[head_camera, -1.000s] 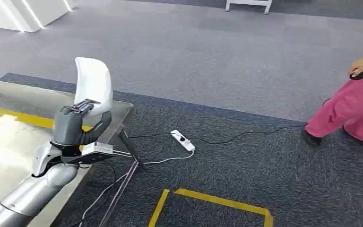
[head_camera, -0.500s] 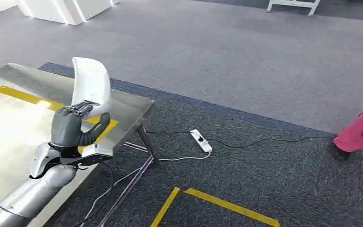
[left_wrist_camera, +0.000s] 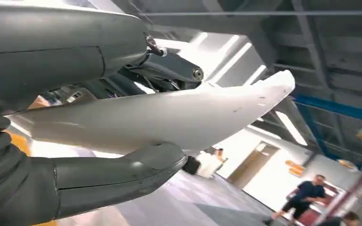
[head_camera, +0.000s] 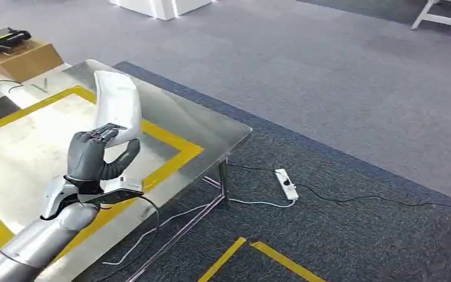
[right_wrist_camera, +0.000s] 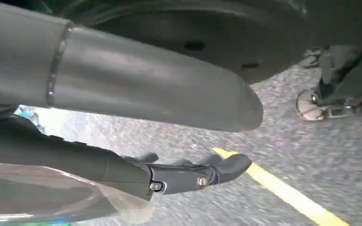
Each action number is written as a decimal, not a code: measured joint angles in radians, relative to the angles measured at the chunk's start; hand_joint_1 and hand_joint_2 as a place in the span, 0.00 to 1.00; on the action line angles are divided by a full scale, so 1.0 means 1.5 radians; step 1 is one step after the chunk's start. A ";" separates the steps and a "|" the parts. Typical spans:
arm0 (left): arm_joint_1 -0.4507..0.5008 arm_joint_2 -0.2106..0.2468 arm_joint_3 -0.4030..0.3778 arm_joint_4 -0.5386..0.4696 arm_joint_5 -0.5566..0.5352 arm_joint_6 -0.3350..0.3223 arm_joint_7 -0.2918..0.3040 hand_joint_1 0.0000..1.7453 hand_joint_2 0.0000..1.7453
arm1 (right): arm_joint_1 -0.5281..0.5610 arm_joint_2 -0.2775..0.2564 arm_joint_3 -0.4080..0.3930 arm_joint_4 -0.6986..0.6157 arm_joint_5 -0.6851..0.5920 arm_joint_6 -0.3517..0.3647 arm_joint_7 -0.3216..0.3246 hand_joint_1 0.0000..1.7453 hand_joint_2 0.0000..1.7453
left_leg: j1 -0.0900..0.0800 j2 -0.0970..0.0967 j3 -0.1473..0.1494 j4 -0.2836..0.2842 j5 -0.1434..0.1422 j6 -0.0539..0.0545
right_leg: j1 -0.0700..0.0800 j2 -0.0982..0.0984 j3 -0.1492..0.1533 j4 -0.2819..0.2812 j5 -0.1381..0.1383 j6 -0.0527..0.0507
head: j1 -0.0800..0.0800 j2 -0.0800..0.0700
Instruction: Take the parts from the cabinet and place them on the table.
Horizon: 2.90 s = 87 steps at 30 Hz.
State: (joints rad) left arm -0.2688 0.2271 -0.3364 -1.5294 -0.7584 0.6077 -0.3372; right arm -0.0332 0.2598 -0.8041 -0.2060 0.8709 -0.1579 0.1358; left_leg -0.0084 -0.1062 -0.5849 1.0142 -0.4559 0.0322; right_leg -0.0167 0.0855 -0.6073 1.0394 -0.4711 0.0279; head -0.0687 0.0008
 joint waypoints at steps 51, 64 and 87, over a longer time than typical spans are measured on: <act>-0.062 -0.053 -0.077 0.058 -0.017 -0.011 0.002 1.00 1.00 | 0.009 -0.002 -0.069 -0.006 -0.041 -0.019 -0.050 0.00 0.00 | 0.005 0.092 -0.011 -0.004 0.011 -0.010 | 0.003 -0.151 0.062 -0.030 -0.048 0.013 | -0.013 0.000; -0.070 -0.059 -0.095 0.058 -0.027 -0.023 0.011 1.00 1.00 | 0.010 -0.005 -0.076 -0.006 -0.037 -0.018 -0.045 0.00 0.00 | 0.007 0.017 -0.009 -0.001 0.009 -0.002 | 0.003 -0.053 -0.032 0.096 -0.048 0.012 | -0.003 0.000; -0.089 -0.066 -0.117 0.047 -0.035 -0.043 0.021 1.00 1.00 | 0.002 -0.020 -0.084 -0.006 -0.029 -0.005 -0.046 0.00 0.00 | 0.004 0.078 -0.012 -0.005 0.010 0.001 | 0.002 -0.061 -0.040 0.147 -0.118 0.013 | -0.007 0.000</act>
State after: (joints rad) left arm -0.4028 0.1282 -0.5123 -1.4591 -0.8107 0.5428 -0.3052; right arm -0.0306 0.2300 -0.9308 -0.2148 0.8267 -0.1659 0.0668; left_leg -0.0018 0.0113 -0.6024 1.0070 -0.4412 0.0331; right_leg -0.0131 -0.0052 -0.6670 1.2593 -0.6477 0.0470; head -0.0793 0.0008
